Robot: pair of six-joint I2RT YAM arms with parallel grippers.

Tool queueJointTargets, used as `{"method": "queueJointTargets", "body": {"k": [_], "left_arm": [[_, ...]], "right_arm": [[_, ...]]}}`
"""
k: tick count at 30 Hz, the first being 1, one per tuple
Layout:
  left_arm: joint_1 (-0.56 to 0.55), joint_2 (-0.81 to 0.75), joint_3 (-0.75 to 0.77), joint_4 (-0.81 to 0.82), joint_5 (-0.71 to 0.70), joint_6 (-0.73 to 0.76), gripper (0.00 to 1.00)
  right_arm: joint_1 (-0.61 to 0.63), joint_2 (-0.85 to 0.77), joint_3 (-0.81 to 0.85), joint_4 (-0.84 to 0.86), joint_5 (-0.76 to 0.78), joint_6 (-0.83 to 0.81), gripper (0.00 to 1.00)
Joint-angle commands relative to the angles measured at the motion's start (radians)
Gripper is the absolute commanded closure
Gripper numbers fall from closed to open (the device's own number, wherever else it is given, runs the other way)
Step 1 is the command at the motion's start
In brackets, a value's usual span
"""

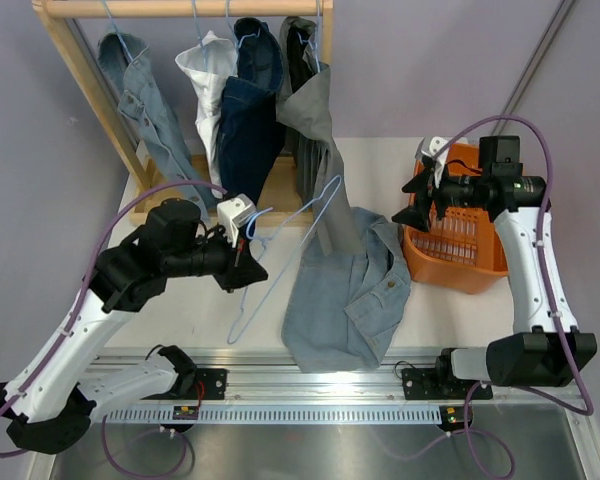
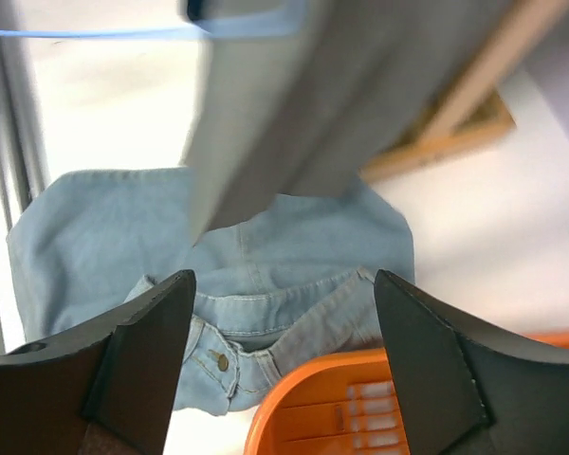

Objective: Remove the skirt from the hanger
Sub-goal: Place the hanger at the clothesline.

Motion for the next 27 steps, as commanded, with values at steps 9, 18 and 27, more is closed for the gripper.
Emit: {"method": "queueJointTargets", "body": {"k": [9,18,27], "left_arm": [[-0.004,0.023,0.019,-0.295,0.213,0.083,1.0],[-0.004,0.037,0.037,-0.466,-0.161,-0.049,1.0],[0.019,0.253,0.183,-0.306,-0.435,-0.076,1.0]], "right_arm": [[0.208,-0.068,0.094,-0.533,-0.157,-0.653,0.15],[0.296,-0.1,-0.014,-0.231,-0.137,-0.273,0.18],[0.293,-0.115,-0.105,0.008,0.005,0.051,0.18]]}}
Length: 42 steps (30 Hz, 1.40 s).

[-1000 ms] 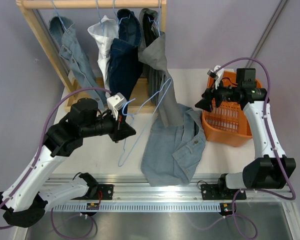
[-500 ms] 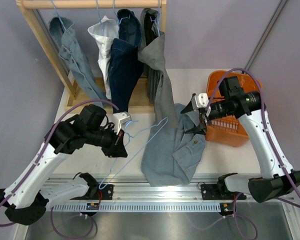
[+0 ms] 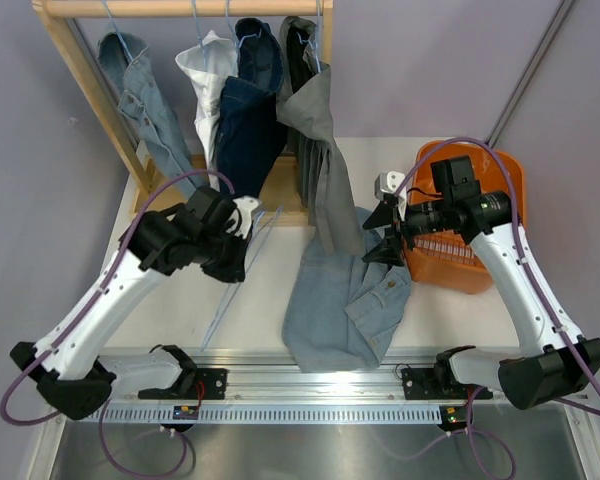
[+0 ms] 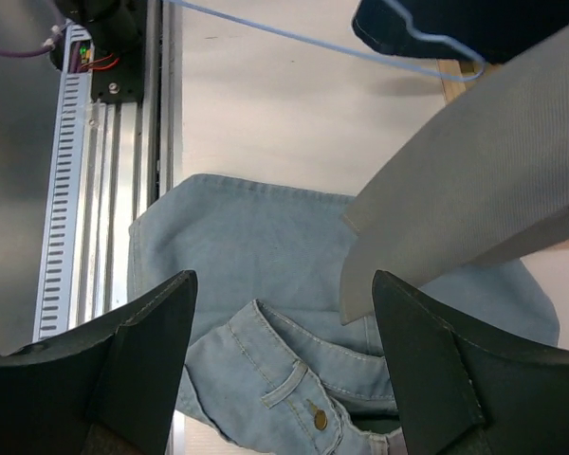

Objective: Remove the skirt from the hanger
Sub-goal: Place the hanger at the clothesline.

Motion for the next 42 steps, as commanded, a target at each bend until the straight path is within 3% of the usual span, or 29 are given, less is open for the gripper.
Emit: {"method": "queueJointTargets", "body": {"k": [1,3,10,19,31,42], "left_arm": [[0.029,0.113,0.149,0.102,-0.169,-0.008,1.0],[0.052,0.17,0.198,0.145,-0.171,0.008,1.0],[0.247,0.302,0.376,0.341,0.077,0.061,1.0],[0.294,0.47,0.669,0.439,0.191,0.074,1.0],[0.293,0.634,0.864,0.61,0.084,0.068,1.0],[0.294,0.736,0.946,0.798,-0.005,0.031,1.0]], "right_arm": [[-0.006,-0.029,-0.027,0.125,0.077,0.171,0.18],[-0.013,-0.046,-0.062,0.148,0.083,0.191,0.18],[-0.061,-0.131,-0.188,0.232,0.06,0.284,0.18],[-0.095,-0.181,-0.283,0.274,0.054,0.32,0.18],[-0.096,-0.176,-0.308,0.289,0.04,0.326,0.19],[-0.098,-0.184,-0.335,0.297,0.043,0.327,0.19]]}}
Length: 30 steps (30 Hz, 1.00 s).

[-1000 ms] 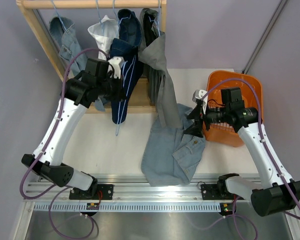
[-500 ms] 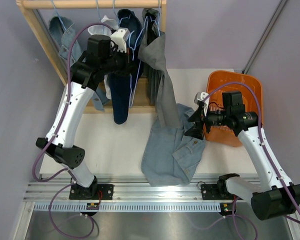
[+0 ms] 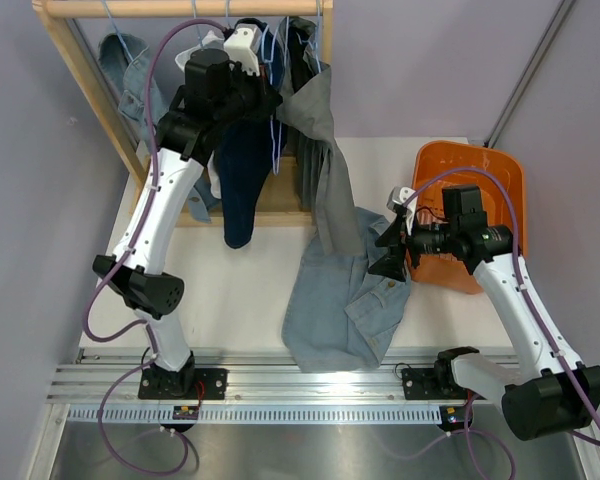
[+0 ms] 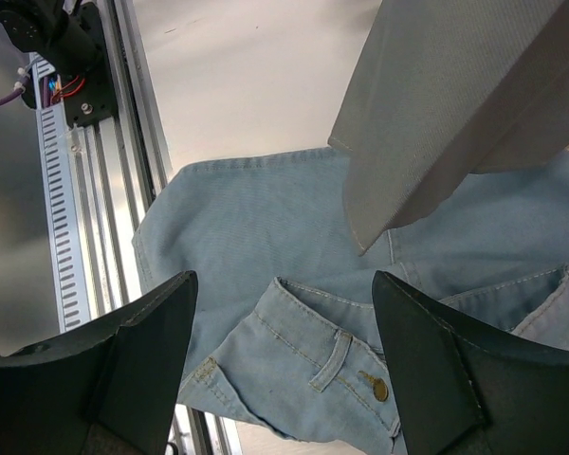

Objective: Remove the skirt from the hanger
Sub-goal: Place the hanger at the clothesline.

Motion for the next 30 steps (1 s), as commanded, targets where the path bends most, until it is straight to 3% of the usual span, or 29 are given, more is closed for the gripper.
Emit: {"method": "queueJointTargets", "body": {"k": [1,16,24,30], "left_arm": [[0.005,0.038,0.074,0.177,-0.057,-0.028,1.0],[0.042,0.184,0.181,0.353,-0.039,-0.232,1.0],[0.049,0.193,0.195,0.358,-0.03,-0.273,1.0],[0.051,0.234,0.24,0.336,-0.047,-0.307,1.0]], "right_arm": [[-0.008,-0.022,-0.009,0.028,-0.021,0.015,0.18],[-0.006,-0.014,0.032,-0.001,-0.105,-0.011,0.19],[0.121,0.087,0.245,-0.06,-0.053,-0.061,0.21],[0.178,0.129,0.271,-0.003,-0.056,0.0,0.23]]}}
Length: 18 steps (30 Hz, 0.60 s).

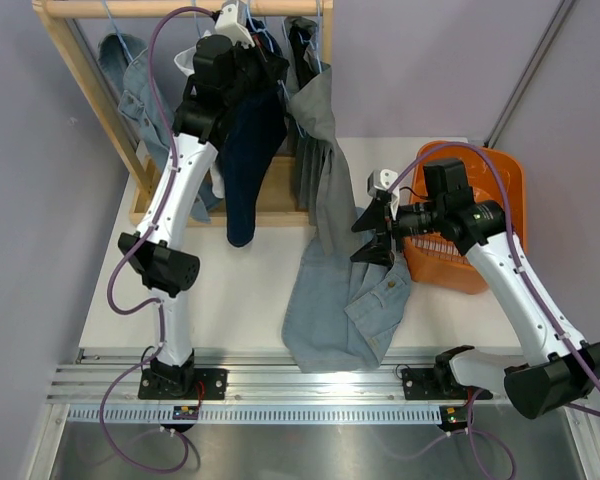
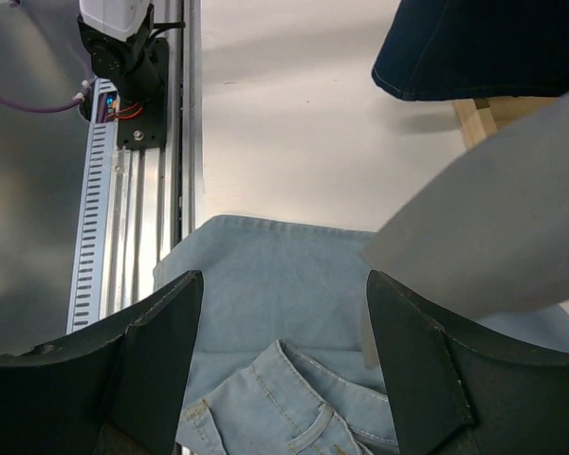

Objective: Remove the skirt from the hanger
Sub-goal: Place the hanger at the clothesline.

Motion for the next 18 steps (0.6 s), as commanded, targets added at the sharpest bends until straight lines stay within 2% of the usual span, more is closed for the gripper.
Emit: {"method": "queueJointTargets", "body": {"k": [1,18], "left_arm": [[0.005,0.022,0.063,0.065,-0.012,-0.035,1.0],[-0.001,0.106,0.099,0.1,-0.066,-0.058,1.0]], "right_arm": [[0.03,0.013,0.018,0.039,-0.007,0.04,0.24],[0.03,-0.042,-0.088,0.108,0.005,0.096,0.25]]}}
